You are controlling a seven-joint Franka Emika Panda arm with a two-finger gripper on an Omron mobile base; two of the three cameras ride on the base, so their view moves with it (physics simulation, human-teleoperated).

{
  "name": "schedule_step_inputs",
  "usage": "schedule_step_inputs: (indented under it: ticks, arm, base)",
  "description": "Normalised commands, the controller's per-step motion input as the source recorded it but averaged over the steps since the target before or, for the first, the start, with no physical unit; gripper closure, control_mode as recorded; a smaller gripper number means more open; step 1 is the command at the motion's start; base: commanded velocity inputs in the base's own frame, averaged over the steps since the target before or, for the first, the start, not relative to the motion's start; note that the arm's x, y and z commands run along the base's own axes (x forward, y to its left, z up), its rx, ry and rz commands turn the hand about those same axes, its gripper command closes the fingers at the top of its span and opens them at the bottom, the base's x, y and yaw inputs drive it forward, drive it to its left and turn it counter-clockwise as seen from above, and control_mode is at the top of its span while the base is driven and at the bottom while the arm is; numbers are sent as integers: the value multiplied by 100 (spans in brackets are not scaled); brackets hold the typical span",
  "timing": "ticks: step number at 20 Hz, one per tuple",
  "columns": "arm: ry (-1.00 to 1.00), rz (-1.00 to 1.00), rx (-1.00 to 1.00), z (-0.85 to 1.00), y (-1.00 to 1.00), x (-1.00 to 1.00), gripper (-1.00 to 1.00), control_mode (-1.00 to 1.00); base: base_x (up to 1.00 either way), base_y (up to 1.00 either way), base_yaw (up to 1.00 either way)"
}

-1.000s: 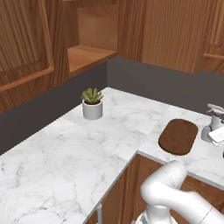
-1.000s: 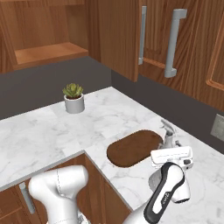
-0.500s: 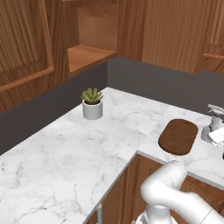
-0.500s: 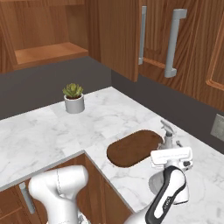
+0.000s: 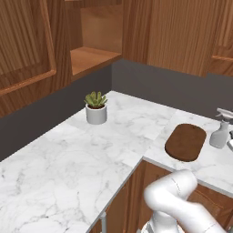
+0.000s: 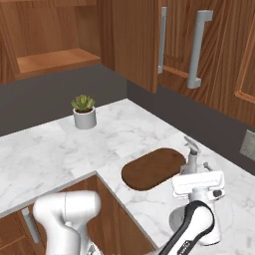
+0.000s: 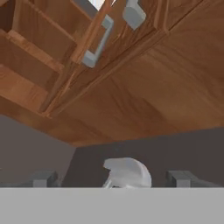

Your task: Grab the spray bottle from the cabinet, then place it next to the cutting board for sanitizing. Then grab the dish brush from the countertop next to the sink and place it next to the cutting board.

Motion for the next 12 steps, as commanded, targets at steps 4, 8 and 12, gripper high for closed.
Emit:
schedule_step_inputs:
  ticks: [4,8,12]
  arm:
    - [34,0,0,100,33,-70,-100,-100]
    - [52,0,-1,100,54,-61,-100,-100]
    - [44,0,-10,100,43,-50,-100,-100]
  base:
    - [0,0,0]
    - [0,0,0]
    - [0,0,0]
